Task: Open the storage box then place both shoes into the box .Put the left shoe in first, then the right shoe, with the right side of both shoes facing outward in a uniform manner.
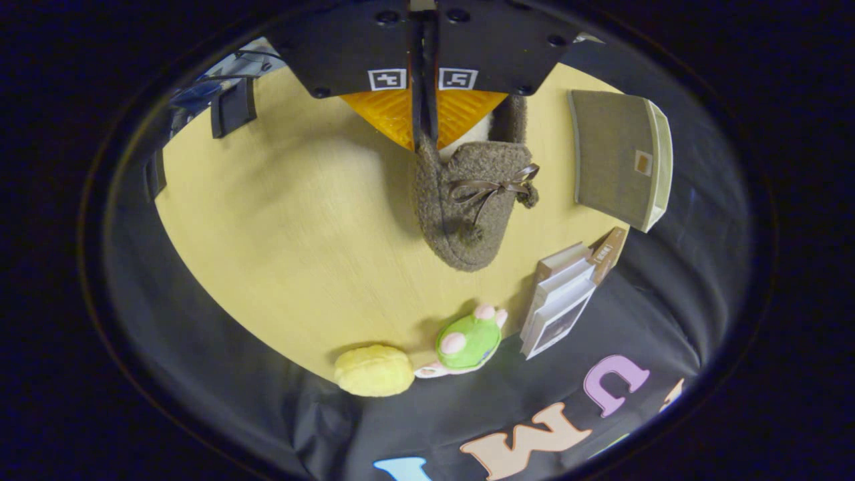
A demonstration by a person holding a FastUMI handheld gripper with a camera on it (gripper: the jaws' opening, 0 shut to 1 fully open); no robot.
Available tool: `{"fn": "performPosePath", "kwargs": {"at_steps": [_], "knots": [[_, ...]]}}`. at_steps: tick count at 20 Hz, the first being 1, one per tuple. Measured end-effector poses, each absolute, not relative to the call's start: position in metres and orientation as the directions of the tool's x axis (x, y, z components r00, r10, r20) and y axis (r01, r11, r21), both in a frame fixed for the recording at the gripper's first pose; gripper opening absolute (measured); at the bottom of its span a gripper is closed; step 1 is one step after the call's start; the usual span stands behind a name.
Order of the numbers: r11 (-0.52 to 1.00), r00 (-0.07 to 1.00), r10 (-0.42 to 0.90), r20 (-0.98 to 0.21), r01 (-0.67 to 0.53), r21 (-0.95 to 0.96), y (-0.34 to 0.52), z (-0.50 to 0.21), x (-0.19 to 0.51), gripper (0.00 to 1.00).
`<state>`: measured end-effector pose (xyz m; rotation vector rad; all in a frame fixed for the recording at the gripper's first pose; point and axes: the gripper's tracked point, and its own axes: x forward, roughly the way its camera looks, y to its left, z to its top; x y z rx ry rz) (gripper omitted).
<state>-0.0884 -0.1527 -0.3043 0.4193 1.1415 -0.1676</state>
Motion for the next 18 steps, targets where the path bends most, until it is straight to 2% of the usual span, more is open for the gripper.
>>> {"fn": "performPosePath", "kwargs": {"at_steps": [9, 18], "knots": [[0.92, 0.462, 0.087, -0.883, 0.301, 0.249, -0.095, -0.261, -0.065, 0.04], [0.915, 0.505, 0.157, -0.849, 0.249, 0.317, -0.016, -0.221, -0.038, 0.04]]}}
